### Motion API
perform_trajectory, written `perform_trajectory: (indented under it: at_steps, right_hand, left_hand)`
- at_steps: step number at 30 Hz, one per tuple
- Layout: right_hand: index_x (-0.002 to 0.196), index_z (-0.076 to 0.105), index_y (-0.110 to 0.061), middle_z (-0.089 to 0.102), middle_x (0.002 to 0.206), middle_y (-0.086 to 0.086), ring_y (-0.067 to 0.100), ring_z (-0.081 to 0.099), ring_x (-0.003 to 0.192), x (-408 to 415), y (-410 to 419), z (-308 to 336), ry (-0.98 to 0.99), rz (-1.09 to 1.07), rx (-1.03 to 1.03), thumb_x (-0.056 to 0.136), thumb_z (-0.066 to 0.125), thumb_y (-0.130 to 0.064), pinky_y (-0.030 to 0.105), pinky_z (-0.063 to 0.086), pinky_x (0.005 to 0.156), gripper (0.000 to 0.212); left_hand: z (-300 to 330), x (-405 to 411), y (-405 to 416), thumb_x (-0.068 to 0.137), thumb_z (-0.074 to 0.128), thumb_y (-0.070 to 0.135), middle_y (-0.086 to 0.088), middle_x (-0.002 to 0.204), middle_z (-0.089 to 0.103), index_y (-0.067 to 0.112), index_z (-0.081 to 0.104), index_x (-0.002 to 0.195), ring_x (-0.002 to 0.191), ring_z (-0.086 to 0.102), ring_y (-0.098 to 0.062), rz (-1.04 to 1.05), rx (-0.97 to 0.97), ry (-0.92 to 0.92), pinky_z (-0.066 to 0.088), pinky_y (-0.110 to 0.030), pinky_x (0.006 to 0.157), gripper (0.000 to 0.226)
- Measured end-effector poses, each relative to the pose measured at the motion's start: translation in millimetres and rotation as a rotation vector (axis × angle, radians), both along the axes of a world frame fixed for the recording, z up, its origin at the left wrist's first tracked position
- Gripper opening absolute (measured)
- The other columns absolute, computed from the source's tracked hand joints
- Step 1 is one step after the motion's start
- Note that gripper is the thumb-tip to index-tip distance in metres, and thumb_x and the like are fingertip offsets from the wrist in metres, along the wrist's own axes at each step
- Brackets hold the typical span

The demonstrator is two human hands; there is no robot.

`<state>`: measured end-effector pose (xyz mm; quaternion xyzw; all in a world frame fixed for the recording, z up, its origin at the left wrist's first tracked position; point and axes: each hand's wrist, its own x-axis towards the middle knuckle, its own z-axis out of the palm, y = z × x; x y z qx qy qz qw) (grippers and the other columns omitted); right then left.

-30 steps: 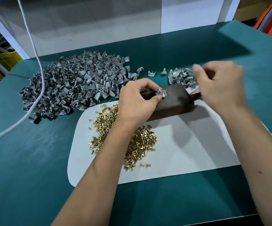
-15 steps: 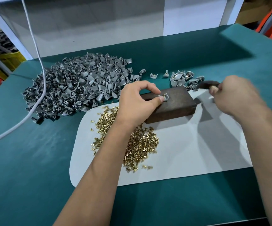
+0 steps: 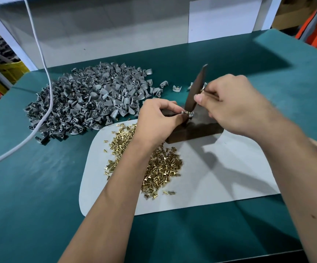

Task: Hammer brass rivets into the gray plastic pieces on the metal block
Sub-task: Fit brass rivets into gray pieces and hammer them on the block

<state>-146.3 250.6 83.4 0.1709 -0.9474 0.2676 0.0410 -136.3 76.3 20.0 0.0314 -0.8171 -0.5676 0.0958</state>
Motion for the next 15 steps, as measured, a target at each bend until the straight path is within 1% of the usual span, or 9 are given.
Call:
perform_trajectory:
  at_steps: [2,3,5,6,8,10,12,14,15]
  right_hand:
    - [0.068,0.057,-0.01,0.065,0.07,0.013,0.036,0.061,0.067,-1,1,6,0.042,-0.009,0.008,0.101,0.059,-0.036,0.038,0.053,0.06,0.043]
    - [0.066,0.056,-0.011,0.063,0.066,0.01,0.033,0.059,0.062,-2,2,7,0.093,-0.029,-0.038,0.101,0.059,-0.036,0.034,0.051,0.056,0.043]
    - [0.058,0.047,-0.017,0.05,0.055,0.001,0.022,0.047,0.051,0,2,6,0.22,-0.066,-0.137,0.1,0.06,-0.035,0.018,0.034,0.044,0.047]
    - [0.058,0.045,-0.019,0.045,0.054,-0.001,0.019,0.044,0.05,1,0,4,0.231,-0.069,-0.131,0.1,0.06,-0.035,0.017,0.03,0.044,0.047]
    - [0.065,0.05,-0.017,0.048,0.061,0.001,0.028,0.05,0.059,1,-3,-7,0.103,-0.058,-0.02,0.101,0.057,-0.036,0.029,0.036,0.055,0.042]
    - [0.065,0.048,-0.018,0.051,0.065,0.002,0.033,0.052,0.069,-1,-1,-8,0.006,-0.069,0.084,0.101,0.058,-0.038,0.033,0.037,0.063,0.042]
    - [0.064,0.047,-0.019,0.051,0.064,0.0,0.03,0.052,0.064,-4,3,-1,0.084,-0.084,0.074,0.099,0.059,-0.042,0.032,0.039,0.059,0.043]
    - [0.065,0.045,-0.019,0.047,0.059,-0.005,0.018,0.047,0.054,-1,6,4,0.273,-0.1,-0.071,0.098,0.057,-0.042,0.027,0.031,0.051,0.042]
    - [0.069,0.046,-0.02,0.048,0.059,-0.004,0.02,0.046,0.054,2,5,4,0.337,-0.091,-0.116,0.098,0.056,-0.042,0.027,0.03,0.051,0.038]
  left_hand:
    - [0,0,-1,0.078,0.086,0.004,0.019,0.081,0.071,0.01,0.08,0.082,0.081,0.068,0.01,-0.004,-0.002,0.0,0.055,-0.012,0.076,0.009]
    - [-1,0,-1,0.078,0.086,0.005,0.017,0.081,0.072,0.01,0.081,0.082,0.083,0.068,0.01,-0.003,-0.008,0.001,0.054,-0.011,0.075,0.008]
    - [-1,-1,-1,0.078,0.086,0.007,0.015,0.08,0.073,0.013,0.081,0.08,0.083,0.067,0.012,-0.002,-0.017,0.002,0.054,-0.011,0.077,0.009]
    - [-1,-1,-2,0.078,0.086,0.006,0.015,0.08,0.073,0.014,0.081,0.08,0.083,0.065,0.014,-0.003,-0.015,0.0,0.055,-0.013,0.081,0.01]
    - [0,-1,-2,0.079,0.086,0.004,0.014,0.08,0.074,0.012,0.081,0.082,0.088,0.063,0.02,-0.015,-0.005,-0.01,0.054,-0.016,0.09,0.01]
    - [1,-1,-1,0.079,0.086,0.004,0.012,0.081,0.074,0.011,0.081,0.083,0.092,0.061,0.023,-0.028,-0.003,-0.014,0.052,-0.013,0.092,0.009]
    - [0,-1,-2,0.079,0.086,0.006,0.016,0.082,0.072,0.012,0.082,0.084,0.097,0.06,0.023,-0.018,-0.016,-0.019,0.051,-0.011,0.091,0.009]
    - [0,-2,-2,0.079,0.087,0.009,0.012,0.091,0.074,0.015,0.082,0.084,0.108,0.061,0.014,-0.009,-0.043,-0.021,0.05,-0.015,0.094,0.009]
    - [-1,-3,-3,0.079,0.087,0.01,0.008,0.095,0.075,0.016,0.082,0.085,0.112,0.062,0.01,-0.007,-0.055,-0.02,0.049,-0.016,0.095,0.009]
